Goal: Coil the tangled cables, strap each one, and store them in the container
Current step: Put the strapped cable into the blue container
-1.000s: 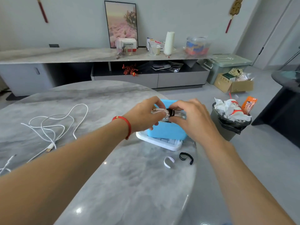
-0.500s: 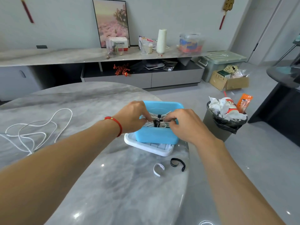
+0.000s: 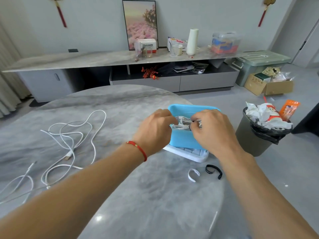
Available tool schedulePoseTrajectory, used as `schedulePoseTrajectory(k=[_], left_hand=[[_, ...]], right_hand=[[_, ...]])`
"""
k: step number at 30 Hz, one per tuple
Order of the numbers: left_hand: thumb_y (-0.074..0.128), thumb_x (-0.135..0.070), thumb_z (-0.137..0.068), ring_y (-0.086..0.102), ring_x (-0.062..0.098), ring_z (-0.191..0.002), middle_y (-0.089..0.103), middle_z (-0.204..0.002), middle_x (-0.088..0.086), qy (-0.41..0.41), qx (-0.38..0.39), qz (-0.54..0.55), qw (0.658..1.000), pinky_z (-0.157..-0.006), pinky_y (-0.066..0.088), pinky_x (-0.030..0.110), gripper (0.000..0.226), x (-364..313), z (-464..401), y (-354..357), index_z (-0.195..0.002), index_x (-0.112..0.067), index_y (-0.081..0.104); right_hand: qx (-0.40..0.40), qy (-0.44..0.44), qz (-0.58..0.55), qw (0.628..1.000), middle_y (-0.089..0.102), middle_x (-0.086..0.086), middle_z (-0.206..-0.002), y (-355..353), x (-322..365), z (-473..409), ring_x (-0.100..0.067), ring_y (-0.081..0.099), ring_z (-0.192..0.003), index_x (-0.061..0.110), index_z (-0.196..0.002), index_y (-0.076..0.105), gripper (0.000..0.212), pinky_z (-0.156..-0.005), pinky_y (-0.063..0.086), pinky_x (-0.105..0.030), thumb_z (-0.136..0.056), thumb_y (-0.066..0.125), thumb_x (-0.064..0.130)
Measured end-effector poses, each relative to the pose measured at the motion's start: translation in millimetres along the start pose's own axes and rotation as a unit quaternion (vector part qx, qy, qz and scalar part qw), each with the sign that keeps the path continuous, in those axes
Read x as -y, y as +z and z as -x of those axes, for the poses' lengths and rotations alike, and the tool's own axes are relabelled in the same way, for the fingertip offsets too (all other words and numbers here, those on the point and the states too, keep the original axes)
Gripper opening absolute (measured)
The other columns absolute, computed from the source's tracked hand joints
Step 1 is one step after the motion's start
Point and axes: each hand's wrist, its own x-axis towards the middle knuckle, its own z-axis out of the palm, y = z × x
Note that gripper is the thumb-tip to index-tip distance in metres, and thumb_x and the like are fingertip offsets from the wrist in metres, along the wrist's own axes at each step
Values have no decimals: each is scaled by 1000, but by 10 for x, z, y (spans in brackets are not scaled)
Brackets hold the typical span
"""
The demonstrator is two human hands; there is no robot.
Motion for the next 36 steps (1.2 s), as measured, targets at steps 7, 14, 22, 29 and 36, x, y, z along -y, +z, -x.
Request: schedulePoseTrajectory(k=[7, 14, 22, 29, 36], left_hand=[[54, 8, -73, 64, 33, -92, 69, -92, 6, -147, 32, -61, 987, -73, 53, 45, 32, 821, 1489, -702, -88, -11, 76], [50, 5, -72, 60, 31, -99, 68, -98, 7, -323, 25, -108, 940, -86, 49, 37, 40, 1445, 2372, -1146, -99, -14, 73], [63, -8, -84, 49, 28, -121, 54, -129, 7, -371, 145, -83, 913, -94, 30, 22, 40, 1833, 2965, -1365, -123, -13, 62], [65, -17, -92, 62, 20, -82, 71, -84, 0, -325, 110, -31, 939, -69, 38, 26, 7, 1829, 2781, -1383, -87, -15, 71], [59, -34, -98, 60, 29, -84, 69, -87, 6, -172, 85, -27, 981, -74, 48, 43, 18, 1365, 2279, -1293, -104, -25, 73]], right_hand=[[182, -148, -112, 966, 77, 5, -93, 300, 1084, 184, -23, 69, -97, 25, -108, 79, 23, -88, 54, -35, -95, 60, 23], [309, -329, -77, 889, 61, 5, -140, 1083, 2254, 580, -19, 58, -126, 35, -139, 58, 41, -99, 49, -36, -99, 56, 38], [262, -453, -20, 852, 52, 3, -135, 1741, 2696, 976, -23, 46, -127, 22, -127, 58, 31, -100, 41, -42, -99, 54, 34], [246, -321, 3, 914, 63, 4, -111, 1568, 2454, 722, -21, 59, -110, 22, -103, 62, 12, -84, 43, -33, -95, 61, 31], [223, -289, -147, 919, 54, 9, -129, 1200, 2336, 633, -16, 56, -111, 32, -132, 51, 48, -87, 49, -39, -90, 73, 40]])
